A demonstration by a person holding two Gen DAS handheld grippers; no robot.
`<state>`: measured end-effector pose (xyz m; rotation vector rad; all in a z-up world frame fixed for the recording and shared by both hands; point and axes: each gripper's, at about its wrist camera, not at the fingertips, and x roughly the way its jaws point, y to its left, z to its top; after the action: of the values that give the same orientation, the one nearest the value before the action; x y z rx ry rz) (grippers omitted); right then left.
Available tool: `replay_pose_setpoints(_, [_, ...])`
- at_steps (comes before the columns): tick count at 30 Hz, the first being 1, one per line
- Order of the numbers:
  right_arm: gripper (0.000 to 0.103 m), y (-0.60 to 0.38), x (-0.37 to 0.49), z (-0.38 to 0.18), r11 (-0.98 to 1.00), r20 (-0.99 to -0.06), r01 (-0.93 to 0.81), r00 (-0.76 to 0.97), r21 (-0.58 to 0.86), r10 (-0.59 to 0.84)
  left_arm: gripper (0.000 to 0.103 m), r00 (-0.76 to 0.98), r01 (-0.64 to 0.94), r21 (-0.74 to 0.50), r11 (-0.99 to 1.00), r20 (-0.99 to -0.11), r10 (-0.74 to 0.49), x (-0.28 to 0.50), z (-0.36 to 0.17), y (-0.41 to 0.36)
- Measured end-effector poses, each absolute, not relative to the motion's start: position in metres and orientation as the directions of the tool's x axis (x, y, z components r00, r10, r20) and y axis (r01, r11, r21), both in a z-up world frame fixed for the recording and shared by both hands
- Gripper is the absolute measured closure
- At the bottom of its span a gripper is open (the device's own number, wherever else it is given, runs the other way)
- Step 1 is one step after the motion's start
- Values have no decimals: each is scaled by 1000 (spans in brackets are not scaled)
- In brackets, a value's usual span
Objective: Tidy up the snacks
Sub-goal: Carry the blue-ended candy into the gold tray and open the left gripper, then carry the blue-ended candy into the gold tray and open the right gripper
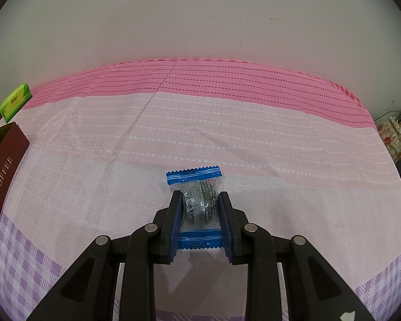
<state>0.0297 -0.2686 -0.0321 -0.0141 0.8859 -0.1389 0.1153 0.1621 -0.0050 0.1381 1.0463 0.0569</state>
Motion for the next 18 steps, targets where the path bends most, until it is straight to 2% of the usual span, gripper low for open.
replay_pose_setpoints(3, [78,-269,30,-32,991,-771,115,624,-70,-127,45,519,-3,128,992,-848,111,103,2,172])
replay_pose_setpoints(13, [78,-271,28,-31,991,-771,114,625,-64,-122,44,565,-110,147,983,-804,183,59,11,203])
replay_pose_setpoints(18, [79,-271,30,-31,989,-776,137,617,-59,-132,44,552,-121,141,983,-813,185,49,4,209])
